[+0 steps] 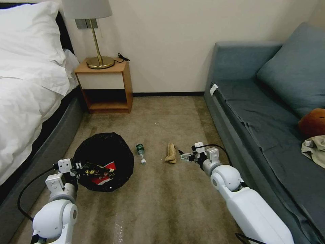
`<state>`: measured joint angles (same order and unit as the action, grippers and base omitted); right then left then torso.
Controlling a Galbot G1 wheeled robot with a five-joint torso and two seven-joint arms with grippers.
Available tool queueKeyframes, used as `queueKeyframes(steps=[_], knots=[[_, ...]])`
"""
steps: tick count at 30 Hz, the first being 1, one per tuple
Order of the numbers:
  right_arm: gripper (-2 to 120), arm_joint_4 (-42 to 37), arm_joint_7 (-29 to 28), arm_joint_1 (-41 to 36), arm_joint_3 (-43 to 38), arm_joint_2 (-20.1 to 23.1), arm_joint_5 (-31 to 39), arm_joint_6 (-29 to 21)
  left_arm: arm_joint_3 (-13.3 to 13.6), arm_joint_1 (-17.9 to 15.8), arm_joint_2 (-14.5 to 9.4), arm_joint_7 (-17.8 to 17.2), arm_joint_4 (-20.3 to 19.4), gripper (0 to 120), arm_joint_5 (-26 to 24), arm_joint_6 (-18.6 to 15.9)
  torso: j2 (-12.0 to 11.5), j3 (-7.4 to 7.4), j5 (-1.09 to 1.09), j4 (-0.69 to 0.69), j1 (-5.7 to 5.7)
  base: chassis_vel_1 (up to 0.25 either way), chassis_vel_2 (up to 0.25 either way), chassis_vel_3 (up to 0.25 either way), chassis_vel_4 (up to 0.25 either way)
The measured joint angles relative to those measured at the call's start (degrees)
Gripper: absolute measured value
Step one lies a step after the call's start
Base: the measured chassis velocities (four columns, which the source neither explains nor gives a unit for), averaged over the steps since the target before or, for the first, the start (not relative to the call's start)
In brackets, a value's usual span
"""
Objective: Pick up the trash bin, then pick up the garbage on the floor and place it into the trash bin.
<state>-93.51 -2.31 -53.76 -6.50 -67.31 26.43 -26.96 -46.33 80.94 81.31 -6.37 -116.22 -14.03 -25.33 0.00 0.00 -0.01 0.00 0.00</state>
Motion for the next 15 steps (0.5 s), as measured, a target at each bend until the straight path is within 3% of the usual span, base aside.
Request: queueKeyframes(steps=[15], knots=[[100,2.1,0.0,0.1,0.2,-2.7,-1.0,0.8,-1.1,-0.2,-0.4,0.1,1.1,3,-0.6,0.8,0.0,0.00,0.01,0.00,0.00,0.000,0.000,0.000,0.000]])
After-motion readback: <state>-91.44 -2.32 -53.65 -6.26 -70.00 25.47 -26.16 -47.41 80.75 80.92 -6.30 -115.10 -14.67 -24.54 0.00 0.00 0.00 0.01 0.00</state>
